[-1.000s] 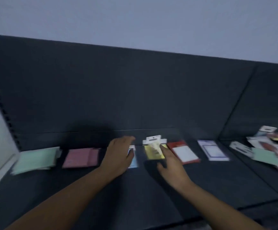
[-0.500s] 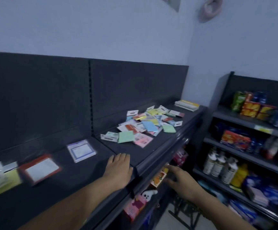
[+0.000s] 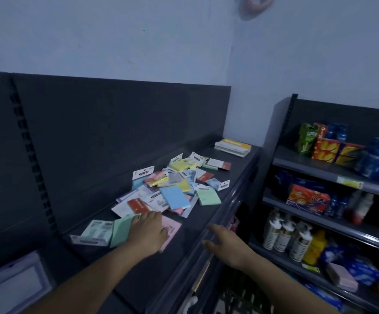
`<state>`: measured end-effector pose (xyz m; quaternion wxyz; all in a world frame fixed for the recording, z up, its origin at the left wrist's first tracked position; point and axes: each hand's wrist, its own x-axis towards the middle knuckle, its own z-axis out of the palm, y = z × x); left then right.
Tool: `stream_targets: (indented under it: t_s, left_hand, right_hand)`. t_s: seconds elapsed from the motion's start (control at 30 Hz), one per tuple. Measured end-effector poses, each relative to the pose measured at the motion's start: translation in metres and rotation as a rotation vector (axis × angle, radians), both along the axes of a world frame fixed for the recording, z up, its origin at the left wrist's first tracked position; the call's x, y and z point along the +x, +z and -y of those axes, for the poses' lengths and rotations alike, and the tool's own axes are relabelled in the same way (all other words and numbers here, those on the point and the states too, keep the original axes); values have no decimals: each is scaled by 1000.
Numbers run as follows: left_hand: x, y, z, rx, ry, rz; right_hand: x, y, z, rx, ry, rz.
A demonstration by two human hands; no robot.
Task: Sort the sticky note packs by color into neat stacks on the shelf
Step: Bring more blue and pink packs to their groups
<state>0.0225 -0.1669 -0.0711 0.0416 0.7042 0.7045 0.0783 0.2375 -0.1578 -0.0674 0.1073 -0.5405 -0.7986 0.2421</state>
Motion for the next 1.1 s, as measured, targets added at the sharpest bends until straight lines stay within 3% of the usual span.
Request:
stream_targets:
  t_s: [0.4, 0.67, 0.8, 0.97, 1.1]
  left_hand:
    - [3, -15, -114, -121, -102, -61]
    - [14, -27, -168, -291, -59, -243]
    - [19, -24, -188, -377, 2, -264]
    - [22, -23, -194, -393, 57, -249]
    - [30, -16, -195, -299, 135, -116]
  right_hand:
    - [24, -8, -144, 31, -36, 9]
    - [46, -26, -273, 139, 64, 310]
    - [47, -38, -322, 3, 177, 332]
    - [34, -35, -365, 165, 459, 379]
    - [19, -35, -372, 179, 590, 325]
